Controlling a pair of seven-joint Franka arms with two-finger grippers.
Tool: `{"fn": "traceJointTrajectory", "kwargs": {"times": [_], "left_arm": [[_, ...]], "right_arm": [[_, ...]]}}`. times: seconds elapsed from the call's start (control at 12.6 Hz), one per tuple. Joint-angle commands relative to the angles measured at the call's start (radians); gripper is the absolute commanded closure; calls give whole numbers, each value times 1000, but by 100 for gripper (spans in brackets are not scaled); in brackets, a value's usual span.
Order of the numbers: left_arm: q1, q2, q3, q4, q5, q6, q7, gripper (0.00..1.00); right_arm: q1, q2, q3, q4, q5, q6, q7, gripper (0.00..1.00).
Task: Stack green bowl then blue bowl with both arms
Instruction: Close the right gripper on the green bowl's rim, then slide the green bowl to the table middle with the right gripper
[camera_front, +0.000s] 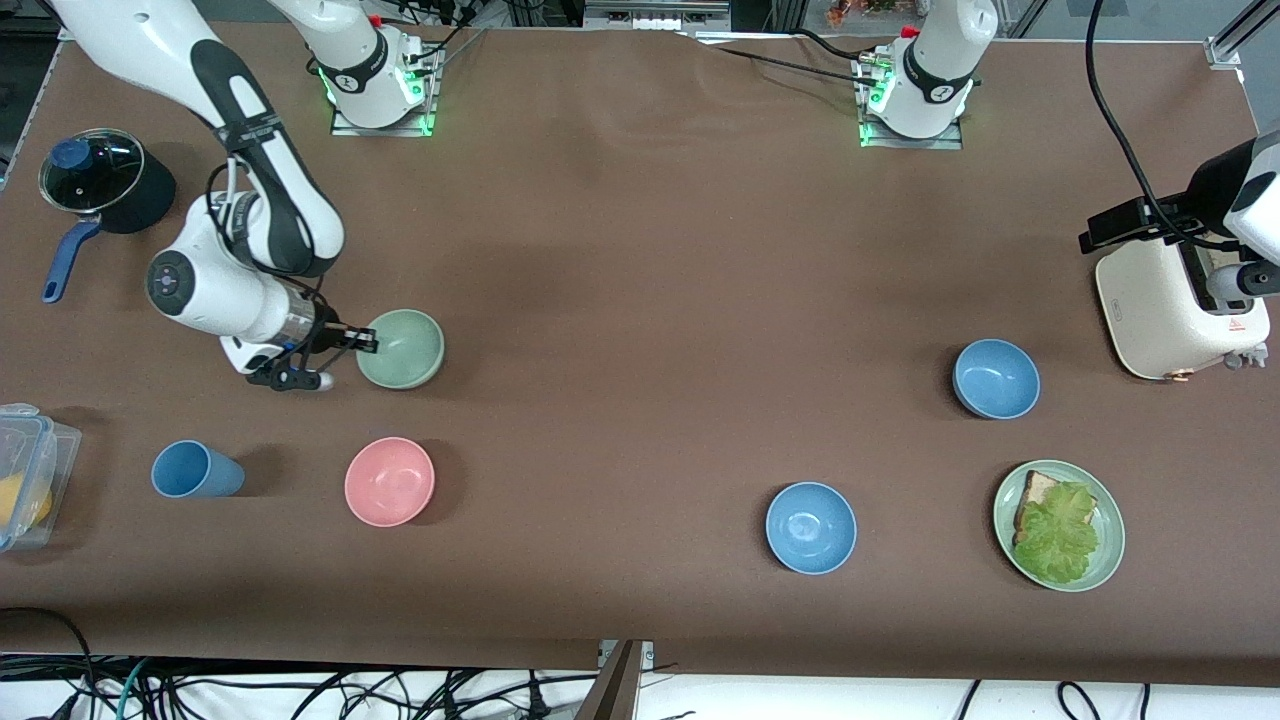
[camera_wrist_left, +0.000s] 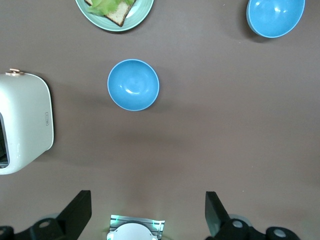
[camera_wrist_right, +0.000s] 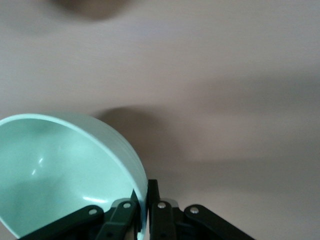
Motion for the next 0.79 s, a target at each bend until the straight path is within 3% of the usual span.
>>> {"fn": "traceJointTrajectory", "kwargs": {"times": [0.0, 0.4, 0.71], "left_arm": [[5, 5, -2, 25, -21, -20, -4, 0], [5, 7, 0, 25, -21, -18, -4, 0], [5, 7, 0, 25, -21, -17, -1, 0]], "right_arm": [[93, 27, 46, 79, 9, -23, 210, 100], [321, 160, 46, 263, 8, -18, 543, 100], [433, 235, 46, 375, 9, -12, 695, 100]]}}
